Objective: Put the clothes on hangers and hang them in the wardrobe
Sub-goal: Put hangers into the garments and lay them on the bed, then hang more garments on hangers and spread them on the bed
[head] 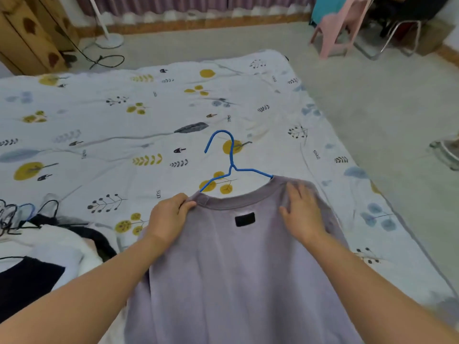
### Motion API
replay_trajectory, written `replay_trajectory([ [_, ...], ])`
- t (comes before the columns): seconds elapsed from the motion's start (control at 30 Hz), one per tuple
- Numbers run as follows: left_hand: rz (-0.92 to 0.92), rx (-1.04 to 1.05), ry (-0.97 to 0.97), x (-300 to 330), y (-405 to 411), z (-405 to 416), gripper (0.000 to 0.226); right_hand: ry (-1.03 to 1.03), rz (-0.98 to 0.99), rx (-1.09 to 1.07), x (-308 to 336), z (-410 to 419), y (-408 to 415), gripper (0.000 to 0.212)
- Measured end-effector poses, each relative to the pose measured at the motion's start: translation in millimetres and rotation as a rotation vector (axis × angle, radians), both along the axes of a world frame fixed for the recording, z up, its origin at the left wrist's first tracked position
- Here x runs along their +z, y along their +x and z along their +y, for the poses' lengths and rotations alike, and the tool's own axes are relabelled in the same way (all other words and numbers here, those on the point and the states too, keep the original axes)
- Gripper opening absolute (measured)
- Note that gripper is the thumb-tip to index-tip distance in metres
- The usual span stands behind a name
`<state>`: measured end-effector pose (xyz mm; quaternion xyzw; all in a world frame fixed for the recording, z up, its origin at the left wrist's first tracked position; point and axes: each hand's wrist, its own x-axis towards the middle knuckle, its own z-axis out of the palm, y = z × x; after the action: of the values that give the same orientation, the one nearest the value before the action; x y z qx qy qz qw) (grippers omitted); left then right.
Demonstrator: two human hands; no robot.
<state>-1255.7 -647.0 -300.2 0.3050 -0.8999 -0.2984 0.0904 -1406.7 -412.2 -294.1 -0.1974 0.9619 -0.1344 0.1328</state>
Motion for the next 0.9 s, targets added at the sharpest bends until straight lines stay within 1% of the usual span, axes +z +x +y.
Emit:
replay_trajectory([
  [0.1,-0.063,-0.008,0.001,-52.2,-22.1,-21.1,0.025,0.107,-0.153,0.063,-59.9,-21.6,11.0,0.069],
  [0.2,-0.148,-0.015,0.008,-100.5,-39.5,-34.7,0.029,0.214,-0.231,0.116,-107.3,-37.5,16.9,0.068],
  [0.27,-0.217,-0.013,0.022,-128.6,-47.3,-40.0,0.033,0.245,-0.275,0.133,-133.5,-46.2,15.2,0.068],
  [0.3,-0.240,-0.017,0.036,-141.5,-49.5,-41.1,0.032,0.254,-0.301,0.139,-145.5,-49.4,14.1,0.068],
  [0.37,-0.249,-0.015,0.038,-164.2,-49.4,-41.1,0.016,0.266,-0.351,0.133,-167.1,-53.4,13.7,0.067],
  [0.4,-0.257,-0.008,0.006,-173.6,-46.2,-38.7,0.022,0.275,-0.367,0.128,-176.0,-54.6,14.6,0.066],
  [0.47,-0.311,-0.035,-0.088,-193.0,-32.0,-28.7,0.053,0.303,-0.359,0.130,-190.4,-56.2,17.6,0.065],
  [0.5,-0.342,-0.099,-0.146,-202.7,-23.2,-22.4,0.062,0.316,-0.342,0.130,-195.3,-56.9,19.3,0.065],
  [0.53,-0.386,-0.186,-0.208,-210.4,-15.1,-16.3,0.066,0.328,-0.326,0.129,-198.8,-57.4,20.7,0.065],
  [0.6,-0.474,-0.326,-0.300,-224.0,-1.2,-9.0,0.066,0.347,-0.309,0.130,-201.3,-58.5,22.2,0.065],
  [0.67,-0.602,-0.380,-0.278,-225.6,0.1,-6.8,0.068,0.368,-0.324,0.132,-199.1,-60.4,21.0,0.066],
  [0.73,-0.703,-0.384,-0.245,-212.4,-7.2,-5.6,0.077,0.387,-0.355,0.138,-192.5,-62.3,17.9,0.066],
  [0.77,-0.740,-0.398,-0.253,-206.9,-10.4,-4.8,0.076,0.388,-0.372,0.143,-187.4,-62.7,16.2,0.066],
  [0.83,-0.822,-0.393,-0.210,-191.9,-16.6,-4.2,0.070,0.362,-0.388,0.152,-173.9,-62.8,14.0,0.062],
  [0.87,-0.845,-0.393,-0.195,-181.4,-18.4,-3.2,0.065,0.342,-0.380,0.156,-164.0,-62.4,14.7,0.058],
  [0.9,-0.829,-0.395,-0.196,-170.2,-19.0,-2.6,0.055,0.331,-0.373,0.161,-152.4,-61.5,16.8,0.054],
])
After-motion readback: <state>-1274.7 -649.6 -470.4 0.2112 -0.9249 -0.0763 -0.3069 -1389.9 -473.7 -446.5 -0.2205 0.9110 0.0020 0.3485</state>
